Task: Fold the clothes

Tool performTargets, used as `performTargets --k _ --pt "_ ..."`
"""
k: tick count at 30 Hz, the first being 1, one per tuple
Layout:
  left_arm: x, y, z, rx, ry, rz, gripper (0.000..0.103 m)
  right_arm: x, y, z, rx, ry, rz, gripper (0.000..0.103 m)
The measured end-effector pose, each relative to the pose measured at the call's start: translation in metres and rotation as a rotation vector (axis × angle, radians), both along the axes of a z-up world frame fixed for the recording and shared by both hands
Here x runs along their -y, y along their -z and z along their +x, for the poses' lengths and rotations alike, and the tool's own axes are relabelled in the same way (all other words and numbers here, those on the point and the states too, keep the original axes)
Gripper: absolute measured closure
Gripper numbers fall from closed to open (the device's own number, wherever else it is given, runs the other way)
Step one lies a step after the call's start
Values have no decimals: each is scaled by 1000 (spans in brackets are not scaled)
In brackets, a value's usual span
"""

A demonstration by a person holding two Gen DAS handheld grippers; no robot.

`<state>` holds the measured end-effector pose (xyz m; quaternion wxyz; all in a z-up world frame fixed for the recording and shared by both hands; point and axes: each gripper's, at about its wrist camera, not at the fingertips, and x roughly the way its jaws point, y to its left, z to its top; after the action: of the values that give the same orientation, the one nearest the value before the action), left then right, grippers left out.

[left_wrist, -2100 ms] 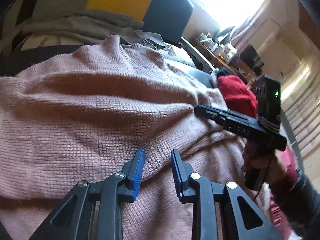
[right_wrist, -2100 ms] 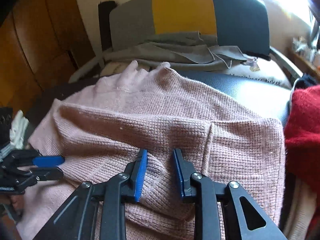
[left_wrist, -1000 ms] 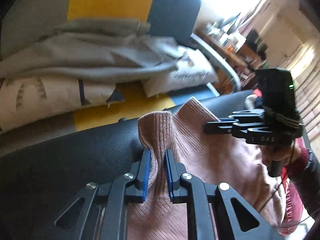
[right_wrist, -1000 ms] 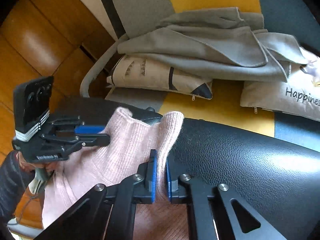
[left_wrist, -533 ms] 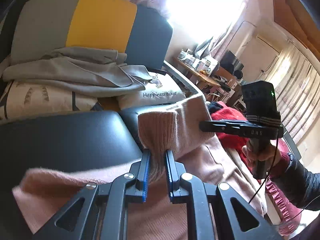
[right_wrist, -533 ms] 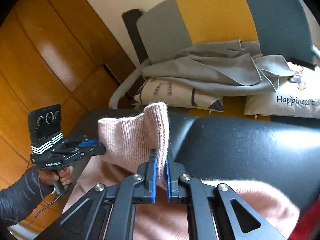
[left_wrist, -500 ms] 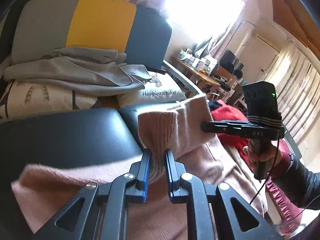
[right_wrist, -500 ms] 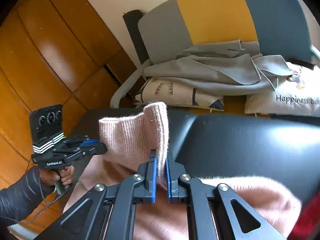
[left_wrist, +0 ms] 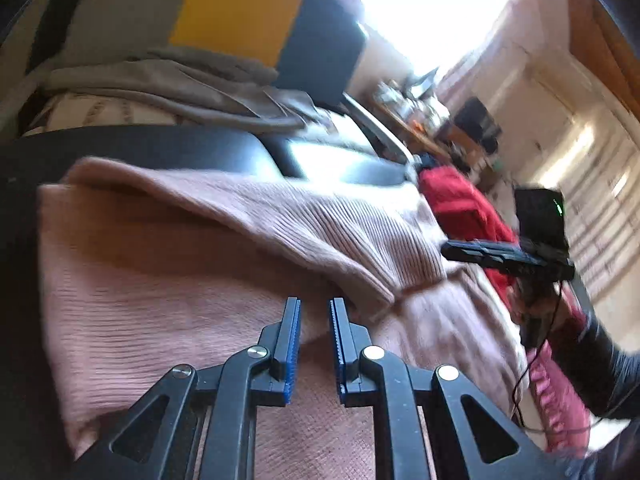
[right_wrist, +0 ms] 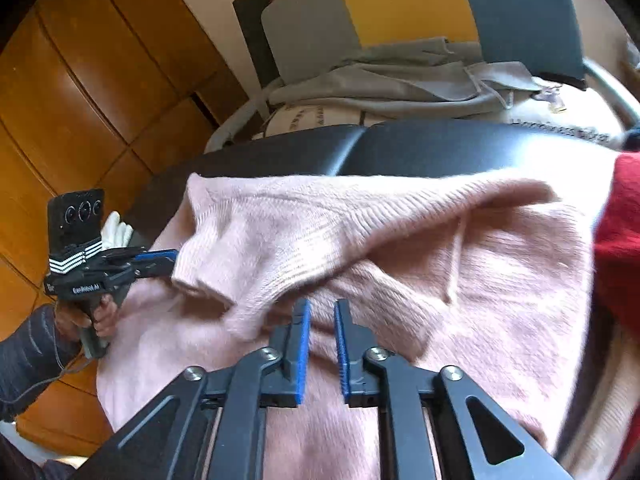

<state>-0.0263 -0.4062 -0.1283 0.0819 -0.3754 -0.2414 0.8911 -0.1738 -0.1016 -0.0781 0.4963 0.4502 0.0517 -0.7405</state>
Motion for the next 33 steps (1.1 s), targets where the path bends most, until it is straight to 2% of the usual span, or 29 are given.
performTargets --k 3,5,6,7,9,10,13,15,17,18,21,24,27,30,33 --pt "9 -18 -7 -75 -68 61 85 0 -20 4 -41 22 -38 88" --pt "-2 -31 -25 -99 -66 30 84 17 -31 8 -64 16 -59 86" --pt "-9 -33 -33 -99 -49 20 82 28 -35 11 -77 11 -60 81" --pt "-20 -32 -43 -88 -19 9 82 44 -35 15 -94 1 -44 75" --pt "-43 -22 -57 -31 18 -88 82 69 -30 22 -128 -17 4 71" --pt "-52 -15 -59 1 36 -137 82 79 -26 26 -150 -26 39 71" --pt "-65 21 -46 88 52 -210 82 89 0 42 -252 -34 187 71" --pt "-62 33 -28 25 28 -177 81 75 13 51 -304 -39 189 70" --pt "-59 39 -20 3 -12 -139 81 57 24 60 -362 -43 157 70" --pt "-61 39 -21 2 -24 -148 81 50 28 63 -378 -40 142 70" --pt "-66 39 -25 2 -48 -175 81 48 31 60 -365 -16 126 69" --pt "-64 39 -23 -2 -66 -141 81 46 31 57 -354 -12 115 69" --pt "-53 37 -20 6 -110 -60 82 49 30 55 -343 -11 106 69" --pt "-43 25 -8 -19 -167 17 76 52 27 61 -355 -12 112 68" --pt "-28 8 -1 -54 -224 -34 75 55 23 64 -351 -4 123 65"
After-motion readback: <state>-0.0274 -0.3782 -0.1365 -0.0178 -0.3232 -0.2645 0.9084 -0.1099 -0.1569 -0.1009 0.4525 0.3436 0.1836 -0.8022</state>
